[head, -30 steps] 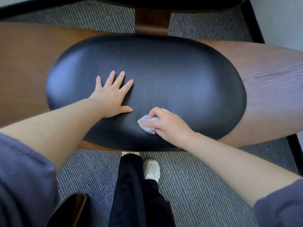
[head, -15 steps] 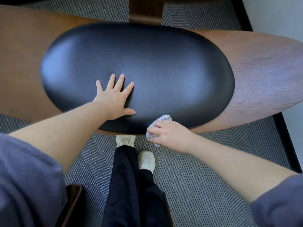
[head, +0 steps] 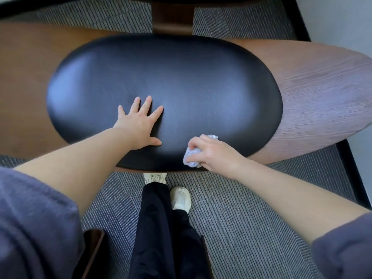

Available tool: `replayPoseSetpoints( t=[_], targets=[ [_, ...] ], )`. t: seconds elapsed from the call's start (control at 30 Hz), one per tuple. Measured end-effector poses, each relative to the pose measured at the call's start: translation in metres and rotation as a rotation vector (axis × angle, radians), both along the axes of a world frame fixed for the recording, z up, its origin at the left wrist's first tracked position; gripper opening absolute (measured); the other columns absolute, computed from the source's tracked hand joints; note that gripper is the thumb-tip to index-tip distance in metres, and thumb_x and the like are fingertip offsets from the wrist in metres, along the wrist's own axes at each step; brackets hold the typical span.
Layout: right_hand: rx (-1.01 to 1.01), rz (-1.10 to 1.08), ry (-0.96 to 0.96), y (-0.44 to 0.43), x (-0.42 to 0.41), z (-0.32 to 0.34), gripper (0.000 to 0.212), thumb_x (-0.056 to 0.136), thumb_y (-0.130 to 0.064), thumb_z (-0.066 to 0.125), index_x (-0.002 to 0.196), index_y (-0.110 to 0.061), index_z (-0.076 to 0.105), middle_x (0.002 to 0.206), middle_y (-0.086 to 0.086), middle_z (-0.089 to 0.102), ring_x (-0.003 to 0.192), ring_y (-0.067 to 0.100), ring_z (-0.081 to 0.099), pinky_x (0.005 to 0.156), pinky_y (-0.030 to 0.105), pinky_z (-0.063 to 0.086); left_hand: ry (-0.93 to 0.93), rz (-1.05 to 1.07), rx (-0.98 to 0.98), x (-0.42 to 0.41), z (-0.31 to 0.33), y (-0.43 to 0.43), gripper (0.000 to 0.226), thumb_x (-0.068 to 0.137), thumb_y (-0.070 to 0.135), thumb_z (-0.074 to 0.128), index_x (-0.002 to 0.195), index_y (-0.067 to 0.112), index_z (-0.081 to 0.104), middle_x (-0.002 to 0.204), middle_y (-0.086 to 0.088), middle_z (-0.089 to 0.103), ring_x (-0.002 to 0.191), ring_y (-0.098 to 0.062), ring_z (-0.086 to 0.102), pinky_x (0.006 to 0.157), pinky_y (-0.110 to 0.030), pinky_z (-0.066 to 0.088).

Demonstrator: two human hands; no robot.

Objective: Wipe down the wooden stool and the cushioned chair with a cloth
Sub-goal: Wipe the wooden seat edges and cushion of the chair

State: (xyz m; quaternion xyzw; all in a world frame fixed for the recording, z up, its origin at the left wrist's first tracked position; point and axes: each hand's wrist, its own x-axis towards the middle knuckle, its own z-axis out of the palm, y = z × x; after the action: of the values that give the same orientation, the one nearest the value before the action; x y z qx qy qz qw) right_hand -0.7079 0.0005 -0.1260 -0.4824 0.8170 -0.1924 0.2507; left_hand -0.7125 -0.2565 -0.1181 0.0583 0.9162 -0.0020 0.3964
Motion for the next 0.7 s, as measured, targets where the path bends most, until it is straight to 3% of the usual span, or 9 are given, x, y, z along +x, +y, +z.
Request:
replayPoseSetpoints(
  t=[0.17, 0.3, 0.53, 0.7],
  targets=[
    [0.022, -0.174, -0.032, -0.029, -0.028, -0.012, 0.028, 0.081, -0.006, 0.052, 0.098, -0.019, 0.072, 0.106, 0.010, 0.056, 0.091, 0.029, 0.053, 0.062, 0.044, 0.050, -0.034, -0.006, -0.010, -0.025, -0.001, -0.011, 0.100, 0.084, 0.068, 0.053, 0.154, 0.031, -0.008, 0.161, -0.007, -0.016, 0.148, -0.035, -0.010, 0.112, -0.066, 0.016],
    [0.138, -0.399, -0.124, -0.049, -0.063, -0.024, 0.024, 0.086, -0.010, 0.055, 0.110, -0.014, 0.056, 0.113, 0.003, 0.052, 0.101, 0.027, 0.050, 0.079, 0.041, 0.046, -0.063, -0.021, -0.009, -0.050, -0.002, -0.016, 0.101, 0.084, 0.068, 0.054, 0.154, 0.030, -0.009, 0.161, -0.007, -0.017, 0.148, -0.035, -0.010, 0.113, -0.064, 0.017],
    [0.145, -0.659, -0.291, -0.067, -0.133, -0.037, 0.020, 0.089, -0.027, 0.048, 0.107, -0.020, 0.051, 0.110, -0.005, 0.050, 0.095, 0.017, 0.048, 0.073, 0.033, 0.042, -0.069, -0.002, 0.001, -0.100, -0.016, -0.024, 0.105, 0.082, 0.071, 0.053, 0.154, 0.030, -0.011, 0.161, -0.007, -0.020, 0.148, -0.034, -0.014, 0.113, -0.066, 0.015],
    [0.084, -0.832, -0.302, -0.082, -0.197, -0.045, 0.009, 0.085, -0.017, 0.047, 0.093, -0.018, 0.045, 0.104, -0.001, 0.056, 0.088, 0.016, 0.049, 0.063, 0.027, 0.034, -0.194, 0.176, -0.026, -0.126, -0.025, -0.001, 0.135, 0.061, 0.085, 0.060, 0.149, 0.030, -0.026, 0.156, -0.009, -0.033, 0.143, -0.039, -0.027, 0.106, -0.075, 0.007]
  ],
)
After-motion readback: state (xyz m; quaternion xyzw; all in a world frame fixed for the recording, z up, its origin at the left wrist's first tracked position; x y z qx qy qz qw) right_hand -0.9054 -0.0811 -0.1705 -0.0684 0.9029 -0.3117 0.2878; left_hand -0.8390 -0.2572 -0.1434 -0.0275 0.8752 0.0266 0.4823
